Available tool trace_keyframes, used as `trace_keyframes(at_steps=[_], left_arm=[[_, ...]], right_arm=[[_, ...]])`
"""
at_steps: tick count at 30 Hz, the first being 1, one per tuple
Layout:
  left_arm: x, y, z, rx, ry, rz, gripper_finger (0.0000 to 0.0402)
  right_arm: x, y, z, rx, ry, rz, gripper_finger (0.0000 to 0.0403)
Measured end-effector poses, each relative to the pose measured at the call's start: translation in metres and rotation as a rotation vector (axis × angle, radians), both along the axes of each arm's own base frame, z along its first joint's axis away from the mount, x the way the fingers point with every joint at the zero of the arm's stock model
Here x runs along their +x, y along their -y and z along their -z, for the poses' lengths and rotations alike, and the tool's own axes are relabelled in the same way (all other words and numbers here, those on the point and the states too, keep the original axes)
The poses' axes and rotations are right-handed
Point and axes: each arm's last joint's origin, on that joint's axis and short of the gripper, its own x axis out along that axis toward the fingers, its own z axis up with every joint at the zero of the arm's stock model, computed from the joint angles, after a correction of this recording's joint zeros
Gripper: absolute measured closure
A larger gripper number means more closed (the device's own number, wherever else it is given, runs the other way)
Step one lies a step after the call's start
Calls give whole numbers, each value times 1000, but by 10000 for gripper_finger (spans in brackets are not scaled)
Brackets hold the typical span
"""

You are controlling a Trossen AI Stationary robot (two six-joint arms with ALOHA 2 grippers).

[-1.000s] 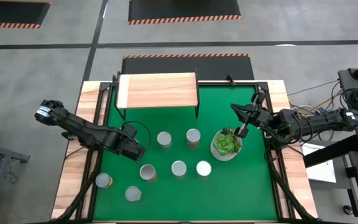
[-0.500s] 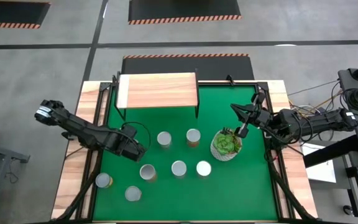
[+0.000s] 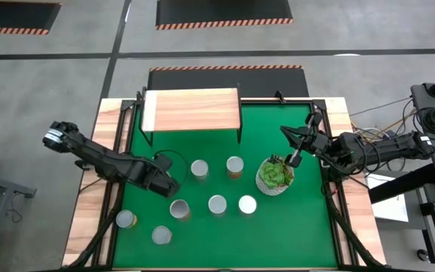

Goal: Pick and place cans onto a shelf
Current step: Put the canned oranges on the shelf

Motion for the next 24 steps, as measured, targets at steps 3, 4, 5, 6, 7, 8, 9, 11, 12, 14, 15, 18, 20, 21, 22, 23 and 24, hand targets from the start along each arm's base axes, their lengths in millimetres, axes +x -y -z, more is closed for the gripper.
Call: trace_keyframes(at_steps=[3, 4, 5, 6, 7, 8, 9, 11, 12, 14, 15, 18, 20, 21, 22, 23, 24], left_arm=[[7, 4, 8, -1, -20, 37, 125], [8, 4, 11, 6, -43, 36, 137], [8, 4, 14, 9, -64, 35, 149], [9, 4, 16, 15, -84, 36, 162], [9, 5, 19, 19, -105, 37, 175], [10, 5, 21, 18, -121, 40, 189], [11, 6, 23, 24, -132, 44, 204], [12, 6, 25, 36, -151, 44, 235], [12, 6, 27, 42, -161, 44, 252], [13, 7, 29, 50, -170, 45, 287], [14, 7, 29, 48, -172, 44, 307], [14, 7, 29, 48, -167, 42, 368], [14, 7, 29, 45, -160, 27, 391], [13, 6, 28, 42, -154, 20, 393], [13, 6, 27, 40, -150, 17, 395], [13, 6, 27, 39, -146, 15, 398], [13, 7, 26, 37, -143, 15, 399]], right_arm=[[0, 0, 0, 1, -2, 8, 394], [0, 0, 0, 2, -3, 12, 394], [0, 1, 0, 6, -4, 23, 394], [0, 1, 1, 7, -7, 29, 394], [0, 1, 1, 10, -9, 36, 394], [0, 1, 1, 12, -10, 45, 394], [0, 1, 1, 12, -11, 53, 394], [0, 1, 1, 9, -13, 55, 394], [0, 1, 1, 8, -13, 55, 394], [0, 1, 1, 8, -13, 54, 394], [0, 1, 1, 8, -13, 54, 394], [0, 1, 1, 6, -14, 55, 394], [0, 1, 1, 6, -14, 55, 394], [0, 1, 1, 6, -14, 55, 394], [0, 1, 1, 6, -15, 55, 394], [0, 1, 1, 6, -15, 55, 394], [0, 1, 1, 5, -15, 55, 394]])
